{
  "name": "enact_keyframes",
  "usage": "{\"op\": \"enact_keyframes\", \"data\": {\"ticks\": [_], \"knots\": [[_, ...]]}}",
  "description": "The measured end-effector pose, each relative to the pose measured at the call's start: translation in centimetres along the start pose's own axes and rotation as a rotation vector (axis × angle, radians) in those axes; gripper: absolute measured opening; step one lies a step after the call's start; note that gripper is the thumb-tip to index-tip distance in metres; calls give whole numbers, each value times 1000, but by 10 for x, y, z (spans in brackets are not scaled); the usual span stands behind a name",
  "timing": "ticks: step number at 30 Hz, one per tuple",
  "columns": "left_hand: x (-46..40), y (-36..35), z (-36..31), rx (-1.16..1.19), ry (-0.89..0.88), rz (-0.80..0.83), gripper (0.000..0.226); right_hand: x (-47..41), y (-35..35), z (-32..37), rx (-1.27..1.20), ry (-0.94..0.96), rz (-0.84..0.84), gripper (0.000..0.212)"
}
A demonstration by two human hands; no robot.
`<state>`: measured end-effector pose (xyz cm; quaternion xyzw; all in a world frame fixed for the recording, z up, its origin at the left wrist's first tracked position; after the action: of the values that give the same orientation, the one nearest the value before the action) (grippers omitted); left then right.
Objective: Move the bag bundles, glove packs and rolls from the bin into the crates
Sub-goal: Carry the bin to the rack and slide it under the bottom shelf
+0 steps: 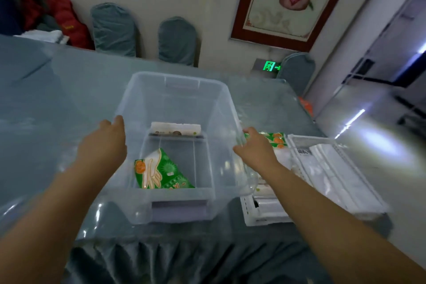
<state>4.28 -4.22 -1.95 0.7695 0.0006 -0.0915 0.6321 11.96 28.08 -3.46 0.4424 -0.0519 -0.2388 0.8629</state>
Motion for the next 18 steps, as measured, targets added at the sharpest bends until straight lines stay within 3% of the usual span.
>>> {"op": "enact_keyframes", "data": {"ticks": [3, 9, 18], "knots": [[7, 6, 2, 118, 34, -36, 36, 16, 1, 4, -22, -63, 1, 23], [16, 43, -5, 194, -7, -104, 56, 44, 33, 5, -136, -98, -164, 29], [44, 123, -118, 229, -221, -314, 52, 92, 154, -37, -267, -126, -434, 43]]}}
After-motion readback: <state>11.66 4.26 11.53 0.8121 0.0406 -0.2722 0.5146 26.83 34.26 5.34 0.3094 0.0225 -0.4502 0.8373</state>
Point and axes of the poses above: each hand's wrist, its own x-axis away from the middle knuckle, its own y-axis out of the back of the hand, z = x × y, the point moved 5 cm from there along -x, towards the middle knuckle, and after that the axes turned 4 degrees about -z, right-handed, at the moved point
